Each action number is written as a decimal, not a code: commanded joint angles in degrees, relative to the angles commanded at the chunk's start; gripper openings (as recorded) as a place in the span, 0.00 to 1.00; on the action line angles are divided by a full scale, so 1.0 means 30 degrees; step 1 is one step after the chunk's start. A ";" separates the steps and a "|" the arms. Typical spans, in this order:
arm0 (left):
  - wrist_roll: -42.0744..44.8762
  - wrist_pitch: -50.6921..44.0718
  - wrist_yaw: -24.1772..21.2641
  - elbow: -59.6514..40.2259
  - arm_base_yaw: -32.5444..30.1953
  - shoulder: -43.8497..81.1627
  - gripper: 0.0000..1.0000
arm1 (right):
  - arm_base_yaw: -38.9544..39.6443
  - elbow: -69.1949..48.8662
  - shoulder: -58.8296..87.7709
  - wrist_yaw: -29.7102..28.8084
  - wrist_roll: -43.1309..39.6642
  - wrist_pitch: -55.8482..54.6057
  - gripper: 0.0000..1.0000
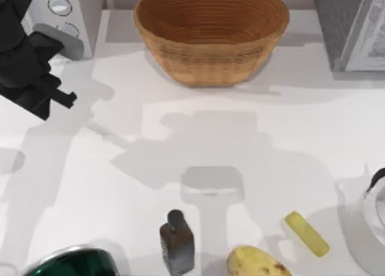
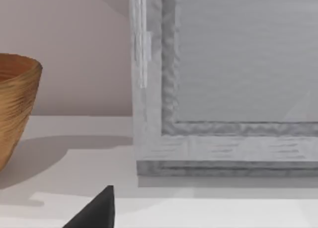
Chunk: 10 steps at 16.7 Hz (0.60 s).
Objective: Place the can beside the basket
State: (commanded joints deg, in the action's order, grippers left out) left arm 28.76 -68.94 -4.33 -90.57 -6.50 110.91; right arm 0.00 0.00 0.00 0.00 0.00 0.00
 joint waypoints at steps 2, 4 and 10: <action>-0.0236 0.0022 0.0138 0.0315 0.2734 -0.0632 0.00 | 0.0000 0.0000 0.0000 0.0000 0.0000 0.0000 1.00; -0.1103 0.0553 0.0525 0.0688 0.5111 -0.0741 0.00 | 0.0000 0.0000 0.0000 0.0000 0.0000 0.0000 1.00; -0.3541 0.2550 0.1410 0.1759 0.7706 0.0988 0.00 | 0.0000 0.0000 0.0000 0.0000 0.0000 0.0000 1.00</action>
State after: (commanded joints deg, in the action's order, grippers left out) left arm 18.14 -61.29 -0.10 -85.29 16.62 113.88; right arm 0.00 0.00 0.00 0.00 0.00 0.00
